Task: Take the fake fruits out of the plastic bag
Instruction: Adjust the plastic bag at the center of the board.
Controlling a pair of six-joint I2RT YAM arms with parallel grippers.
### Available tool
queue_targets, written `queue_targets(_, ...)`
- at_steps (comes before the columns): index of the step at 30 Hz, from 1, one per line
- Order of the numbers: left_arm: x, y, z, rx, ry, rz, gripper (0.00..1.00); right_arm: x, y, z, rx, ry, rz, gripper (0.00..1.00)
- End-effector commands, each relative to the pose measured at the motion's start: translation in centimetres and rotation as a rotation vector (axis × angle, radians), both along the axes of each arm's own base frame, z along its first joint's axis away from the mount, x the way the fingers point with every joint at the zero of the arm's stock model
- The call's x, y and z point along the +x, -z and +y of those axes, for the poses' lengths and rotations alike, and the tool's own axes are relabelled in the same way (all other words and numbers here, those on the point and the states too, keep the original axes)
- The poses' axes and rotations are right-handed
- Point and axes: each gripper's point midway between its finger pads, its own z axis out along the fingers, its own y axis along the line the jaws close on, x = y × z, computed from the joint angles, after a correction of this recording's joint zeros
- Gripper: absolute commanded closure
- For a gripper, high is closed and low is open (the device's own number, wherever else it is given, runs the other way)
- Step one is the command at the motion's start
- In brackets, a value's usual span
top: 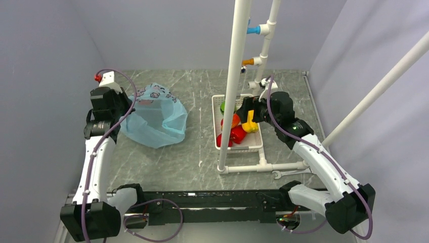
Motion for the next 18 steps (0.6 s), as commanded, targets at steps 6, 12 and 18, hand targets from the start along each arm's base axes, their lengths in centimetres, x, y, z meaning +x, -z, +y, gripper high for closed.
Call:
queue_targets(6, 1.7, -4.9, -3.8, 0.006, 0.290, -0.245, 1.00, 0.1, -1.6, 0.1, 0.030, 0.002, -0.053, 0.01)
queue_targets(12, 3.0, -2.1, 1.7, 0.012, 0.053, -0.059, 0.75, -0.2, -1.8, -0.3, 0.022, 0.014, -0.055, 0.01)
queue_targets(18, 2.7, -2.5, 1.8, -0.020, 0.071, -0.064, 0.23, -0.7, -3.6, -3.4, 0.002, 0.158, -0.120, 0.01)
